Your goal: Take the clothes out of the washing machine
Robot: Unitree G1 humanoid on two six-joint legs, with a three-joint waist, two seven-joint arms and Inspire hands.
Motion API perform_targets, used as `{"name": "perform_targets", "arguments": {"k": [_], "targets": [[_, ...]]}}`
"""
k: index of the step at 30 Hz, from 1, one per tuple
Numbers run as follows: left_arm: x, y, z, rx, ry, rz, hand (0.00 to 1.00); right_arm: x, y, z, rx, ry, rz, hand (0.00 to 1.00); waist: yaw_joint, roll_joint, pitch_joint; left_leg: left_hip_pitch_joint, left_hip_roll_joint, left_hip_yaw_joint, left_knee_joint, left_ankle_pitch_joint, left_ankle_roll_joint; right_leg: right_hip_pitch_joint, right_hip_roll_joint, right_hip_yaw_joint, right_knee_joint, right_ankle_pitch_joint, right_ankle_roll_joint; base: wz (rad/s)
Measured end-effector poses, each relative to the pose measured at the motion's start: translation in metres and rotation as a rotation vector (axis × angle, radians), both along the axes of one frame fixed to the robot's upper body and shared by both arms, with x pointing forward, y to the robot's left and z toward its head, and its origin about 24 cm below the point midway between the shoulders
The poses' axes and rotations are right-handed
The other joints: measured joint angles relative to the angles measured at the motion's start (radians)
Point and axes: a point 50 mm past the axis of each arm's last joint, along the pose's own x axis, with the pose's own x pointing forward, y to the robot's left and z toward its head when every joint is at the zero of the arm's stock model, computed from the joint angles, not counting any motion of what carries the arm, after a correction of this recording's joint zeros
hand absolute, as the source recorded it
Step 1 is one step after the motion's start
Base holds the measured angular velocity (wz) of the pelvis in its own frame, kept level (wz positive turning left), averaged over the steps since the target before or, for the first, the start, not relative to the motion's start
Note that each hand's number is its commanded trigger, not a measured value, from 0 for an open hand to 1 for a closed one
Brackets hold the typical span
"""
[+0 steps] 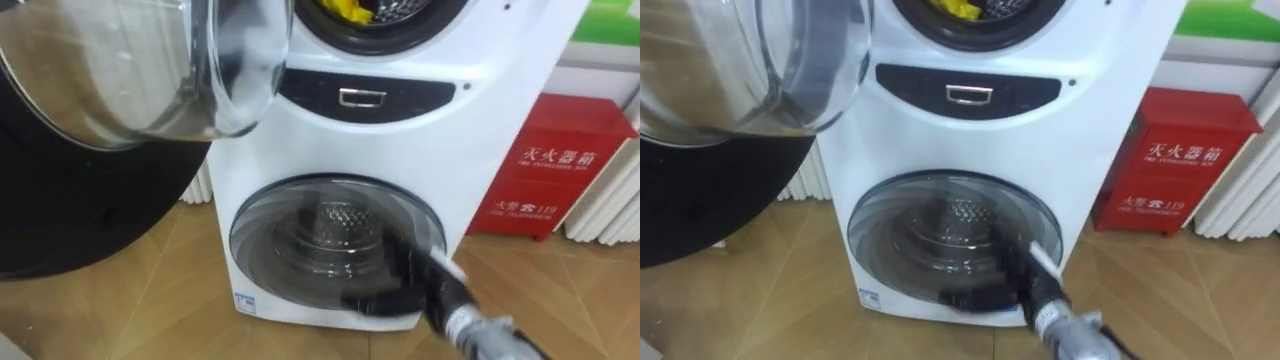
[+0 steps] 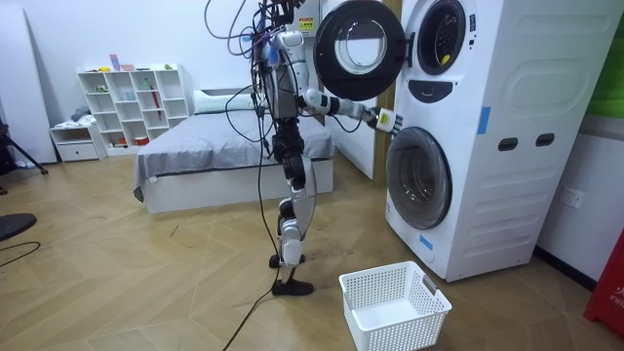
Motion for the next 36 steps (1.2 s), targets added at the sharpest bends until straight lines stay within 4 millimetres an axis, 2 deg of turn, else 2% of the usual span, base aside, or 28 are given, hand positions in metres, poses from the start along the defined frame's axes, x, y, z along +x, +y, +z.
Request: {"name": "perform_targets", "arguments": {"k": [1, 4, 11, 14, 16, 18, 23, 26, 29, 31, 35, 36], "targets": [[-0.004, 0.001, 0.000, 0.000, 0.003, 0.011, 0.00, 0.000, 0.003, 0.012, 0.023, -0.054, 0.009, 0.00, -0.003, 0.002, 0.0013, -0.001, 0.001, 0.000, -0.002, 0.000, 0.000, -0.001, 0.001, 0.001, 0.000, 0.000, 0.000, 0.00], [-0.010, 0.003, 0.000, 0.004, 0.010, 0.041, 0.00, -0.002, 0.006, 0.030, 0.057, -0.141, 0.029, 0.00, -0.008, 0.004, 0.0013, 0.000, 0.001, -0.001, -0.002, 0.000, 0.000, -0.002, 0.002, 0.004, 0.002, 0.000, 0.000, -0.02], [-0.020, 0.005, -0.001, 0.009, 0.019, 0.060, 0.00, -0.002, 0.006, 0.033, 0.065, -0.158, 0.027, 0.00, -0.008, 0.000, -0.0040, 0.002, 0.001, 0.000, 0.007, 0.000, 0.000, 0.000, 0.000, 0.002, 0.007, 0.000, 0.000, 0.00], [-0.022, 0.006, -0.001, 0.011, 0.025, 0.064, 0.00, -0.002, 0.005, 0.047, 0.080, -0.210, 0.036, 0.00, -0.005, -0.007, -0.0081, -0.002, 0.007, 0.008, 0.014, 0.000, 0.000, -0.004, 0.000, 0.003, 0.009, 0.000, -0.001, -0.01], [-0.023, 0.007, -0.001, 0.014, 0.032, 0.065, 0.00, 0.000, 0.007, 0.061, 0.098, -0.272, 0.053, 0.00, -0.007, -0.010, -0.0069, -0.003, 0.007, 0.010, 0.015, 0.000, 0.000, -0.004, 0.001, 0.004, 0.009, 0.000, -0.001, -0.04], [-0.023, 0.007, -0.001, 0.015, 0.029, 0.069, 0.00, 0.000, 0.007, 0.067, 0.114, -0.295, 0.053, 0.00, -0.005, -0.013, -0.0055, -0.003, 0.008, 0.012, 0.016, 0.000, 0.000, -0.004, 0.001, 0.005, 0.009, 0.000, -0.001, 0.00], [-0.023, 0.008, 0.000, 0.013, 0.027, 0.086, 0.00, 0.000, 0.005, 0.070, 0.136, -0.306, 0.070, 0.00, -0.001, -0.018, -0.0029, -0.001, 0.015, 0.024, 0.023, -0.003, 0.000, -0.011, 0.004, 0.021, 0.027, 0.000, -0.002, -0.06], [-0.024, 0.009, 0.000, 0.010, 0.024, 0.106, 0.00, 0.000, 0.005, 0.073, 0.146, -0.315, 0.083, 0.00, 0.002, -0.017, 0.0016, -0.013, 0.025, 0.024, 0.069, -0.028, -0.005, -0.012, 0.014, 0.028, 0.040, -0.008, -0.011, -0.10], [-0.033, 0.012, -0.001, 0.021, 0.055, 0.126, 0.00, -0.002, 0.006, 0.083, 0.154, -0.356, 0.093, 0.00, 0.001, -0.012, 0.0052, -0.058, 0.046, 0.021, 0.169, -0.085, -0.016, -0.032, 0.030, 0.028, 0.099, -0.049, -0.024, -0.02], [-0.041, 0.017, 0.000, 0.032, 0.077, 0.145, 0.00, -0.003, 0.008, 0.089, 0.162, -0.385, 0.098, 0.00, 0.000, -0.018, 0.0010, -0.081, 0.063, 0.021, 0.246, -0.125, -0.031, -0.039, 0.046, 0.024, 0.142, -0.087, -0.039, 0.00], [-0.054, 0.016, -0.001, 0.031, 0.124, 0.147, 0.00, -0.002, 0.009, 0.099, 0.168, -0.426, 0.095, 0.00, 0.013, -0.021, -0.0001, -0.123, 0.079, 0.031, 0.349, -0.136, -0.045, -0.061, 0.046, 0.030, 0.196, -0.134, -0.056, 0.08], [-0.058, 0.017, -0.001, 0.033, 0.137, 0.152, 0.00, -0.002, 0.010, 0.101, 0.171, -0.437, 0.091, 0.00, 0.019, -0.020, 0.0000, -0.168, 0.091, 0.051, 0.433, -0.120, -0.063, -0.060, 0.046, 0.030, 0.199, -0.140, -0.063, 0.17]]}}
